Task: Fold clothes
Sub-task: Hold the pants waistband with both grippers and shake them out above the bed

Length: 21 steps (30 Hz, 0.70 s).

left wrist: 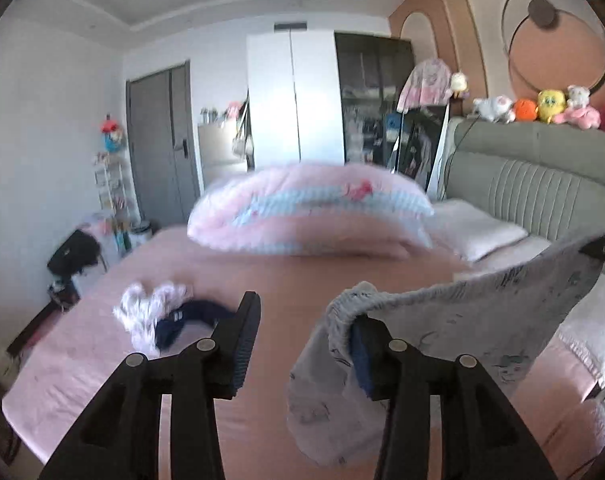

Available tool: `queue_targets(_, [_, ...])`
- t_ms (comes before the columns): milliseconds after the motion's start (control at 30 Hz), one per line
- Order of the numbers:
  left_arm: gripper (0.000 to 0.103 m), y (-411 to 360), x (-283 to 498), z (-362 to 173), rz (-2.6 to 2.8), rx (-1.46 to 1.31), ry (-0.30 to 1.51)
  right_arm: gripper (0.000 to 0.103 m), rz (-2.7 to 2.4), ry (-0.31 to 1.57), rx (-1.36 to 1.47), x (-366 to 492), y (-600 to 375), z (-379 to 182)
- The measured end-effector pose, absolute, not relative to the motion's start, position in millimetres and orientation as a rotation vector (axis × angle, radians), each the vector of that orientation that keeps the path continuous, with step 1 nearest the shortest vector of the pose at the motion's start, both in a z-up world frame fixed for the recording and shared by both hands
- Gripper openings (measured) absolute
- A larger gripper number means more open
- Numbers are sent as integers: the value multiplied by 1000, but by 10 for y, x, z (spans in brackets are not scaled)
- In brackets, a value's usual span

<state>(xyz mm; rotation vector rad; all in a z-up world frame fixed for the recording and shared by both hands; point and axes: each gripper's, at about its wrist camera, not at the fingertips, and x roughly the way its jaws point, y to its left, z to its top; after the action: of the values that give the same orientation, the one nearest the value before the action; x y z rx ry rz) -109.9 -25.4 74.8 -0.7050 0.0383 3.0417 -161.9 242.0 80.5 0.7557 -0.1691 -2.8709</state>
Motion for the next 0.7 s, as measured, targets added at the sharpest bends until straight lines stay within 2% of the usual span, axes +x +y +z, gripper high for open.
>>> queue_targets(67, [40,-322,-1207,325,2955,-936,-62,37,-2808,-162,964,-1751,2388,370])
queue_targets(133, [40,-373,-1316,-342,2778,-1245,-182,37,-2704,-180,1218,-1894,2385,-202])
queue_targets(233, [40,-319,-1307,-992,2637,-1513,-160,37,-2527,-225,1592,-1995,2409,-1125])
queue_targets(300, [40,-283,-1241,-1241,2592,-1583,-104,37,-2450,-234,1702,-1938,2391,-1447])
queue_targets(433, [41,-225,-1147,-1235,2605,-1523,122,37,-2388,-223,1723,-1846,2314,-1643])
queue_targets(533, [52,-137,-1095,-1148,2589,-1420,335,37,-2425,-193,1669,-1893,2288,-1619])
queue_targets(700, [53,128,-1001,-1094,2504,-1260,568,37,-2452,-156,1508,-2017,2159,-1391])
